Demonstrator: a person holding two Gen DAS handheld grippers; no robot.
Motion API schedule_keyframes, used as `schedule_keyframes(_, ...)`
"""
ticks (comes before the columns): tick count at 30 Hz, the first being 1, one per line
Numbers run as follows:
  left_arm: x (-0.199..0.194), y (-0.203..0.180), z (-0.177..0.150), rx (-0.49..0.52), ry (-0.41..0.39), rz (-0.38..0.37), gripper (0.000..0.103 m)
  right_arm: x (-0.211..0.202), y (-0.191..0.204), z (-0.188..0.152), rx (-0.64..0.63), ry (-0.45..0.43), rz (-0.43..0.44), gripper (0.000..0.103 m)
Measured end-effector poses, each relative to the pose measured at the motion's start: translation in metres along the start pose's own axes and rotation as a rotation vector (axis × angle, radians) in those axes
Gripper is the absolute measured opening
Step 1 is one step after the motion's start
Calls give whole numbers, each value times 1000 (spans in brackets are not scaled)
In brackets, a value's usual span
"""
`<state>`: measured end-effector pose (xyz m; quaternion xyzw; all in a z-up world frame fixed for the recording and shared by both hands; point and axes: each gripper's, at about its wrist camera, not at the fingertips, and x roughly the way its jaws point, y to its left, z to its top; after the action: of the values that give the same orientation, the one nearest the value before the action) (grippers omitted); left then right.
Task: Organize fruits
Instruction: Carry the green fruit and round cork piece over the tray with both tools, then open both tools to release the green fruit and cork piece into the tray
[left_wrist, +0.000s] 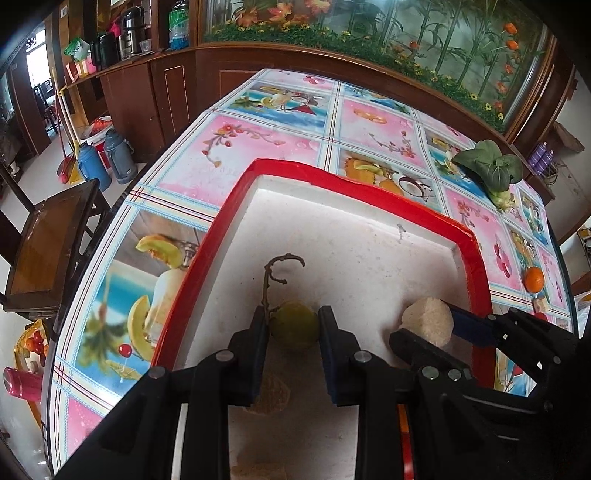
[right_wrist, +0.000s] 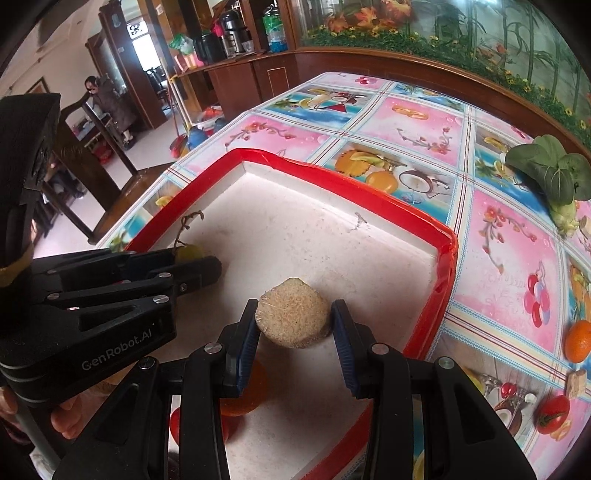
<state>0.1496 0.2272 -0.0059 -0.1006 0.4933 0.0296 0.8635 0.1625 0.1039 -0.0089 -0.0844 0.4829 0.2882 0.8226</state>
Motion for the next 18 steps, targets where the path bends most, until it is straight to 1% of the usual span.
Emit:
schedule_keyframes(4, -1, 0, -1, -2, 10, 8, 32, 0, -1, 0, 10, 9, -11, 39)
schedule_keyframes(7, -3, 0, -3, -6, 20, 18, 38, -5, -3, -2, 18, 5, -16, 39)
schedule_keyframes(9, -6, 1, -5, -13, 18, 33, 53, -9, -3, -2, 21, 3, -20, 40)
schedule_keyframes(12, -11, 3, -8, -32, 11, 45, 62, -17, -4, -4, 29, -4, -25, 41)
schedule_keyframes(15, -14, 6, -10, -63, 18, 36, 66, -24, -5, -8, 42, -5, -26, 41)
schedule_keyframes(18, -17, 8, -13, -91, 24, 31, 67, -32, -6, -13, 49, -10, -26, 41)
